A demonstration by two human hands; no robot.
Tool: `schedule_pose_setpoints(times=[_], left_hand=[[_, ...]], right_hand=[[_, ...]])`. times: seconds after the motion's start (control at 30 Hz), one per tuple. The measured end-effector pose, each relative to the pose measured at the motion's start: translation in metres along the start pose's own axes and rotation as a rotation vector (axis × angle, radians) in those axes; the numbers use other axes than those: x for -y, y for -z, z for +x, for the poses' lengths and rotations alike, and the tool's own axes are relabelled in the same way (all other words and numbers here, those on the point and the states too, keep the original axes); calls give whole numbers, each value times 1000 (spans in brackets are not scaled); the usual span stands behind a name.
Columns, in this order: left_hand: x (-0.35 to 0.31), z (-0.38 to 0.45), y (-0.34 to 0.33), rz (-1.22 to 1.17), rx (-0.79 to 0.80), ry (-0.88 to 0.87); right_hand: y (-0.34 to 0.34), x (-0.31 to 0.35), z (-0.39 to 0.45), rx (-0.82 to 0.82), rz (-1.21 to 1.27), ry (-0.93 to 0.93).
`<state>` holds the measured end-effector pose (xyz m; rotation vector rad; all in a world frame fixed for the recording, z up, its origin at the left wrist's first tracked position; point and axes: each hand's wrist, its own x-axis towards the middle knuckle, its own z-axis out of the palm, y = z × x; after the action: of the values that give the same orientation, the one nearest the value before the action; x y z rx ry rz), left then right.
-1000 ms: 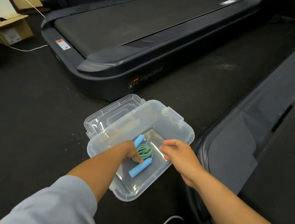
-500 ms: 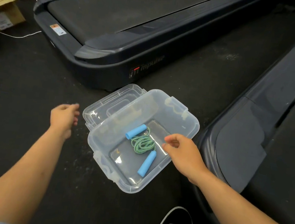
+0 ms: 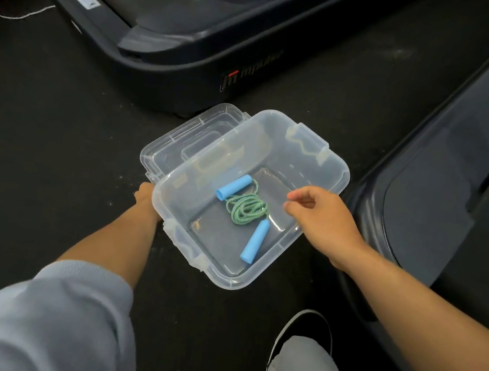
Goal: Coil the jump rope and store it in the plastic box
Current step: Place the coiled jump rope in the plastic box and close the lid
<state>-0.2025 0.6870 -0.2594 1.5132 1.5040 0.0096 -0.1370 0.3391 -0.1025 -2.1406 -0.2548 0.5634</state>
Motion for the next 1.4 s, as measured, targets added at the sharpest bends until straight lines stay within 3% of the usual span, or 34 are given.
schedule_pose_setpoints(times=[0.03,0.13,0.2,0.23,0.47,0.63,0.93,1.03,1.1,1.27,1.4], left_hand=[[-4,-13,0,62,-13,12],[-12,-35,8,-48,-13,-8],[-6,-33,14,-53,115,-19],[-3,-29,17,-198,149,13],[8,-47,73,-401,147,-144],[20,-75,103,-410,177,-199],[61,-124,224,-272,-70,-422],[55,-137,249,-256,-86,-479],[47,-159,243,-162,-148,-579],[35,-212,190,278,-292,-1095],[57,-210,155,504,-272,-1456]], right_hand=[[0,1,1,-1,-4,2],[0,5,3,16,0,1],[1,7,5,33,10,-12],[2,7,5,42,14,-18],[5,21,10,110,11,-55],[7,29,12,148,13,-93],[16,36,14,194,-11,-127],[11,47,15,201,70,-161],[11,59,14,220,266,-243],[31,77,28,340,1021,-325],[56,59,43,468,1212,-291]])
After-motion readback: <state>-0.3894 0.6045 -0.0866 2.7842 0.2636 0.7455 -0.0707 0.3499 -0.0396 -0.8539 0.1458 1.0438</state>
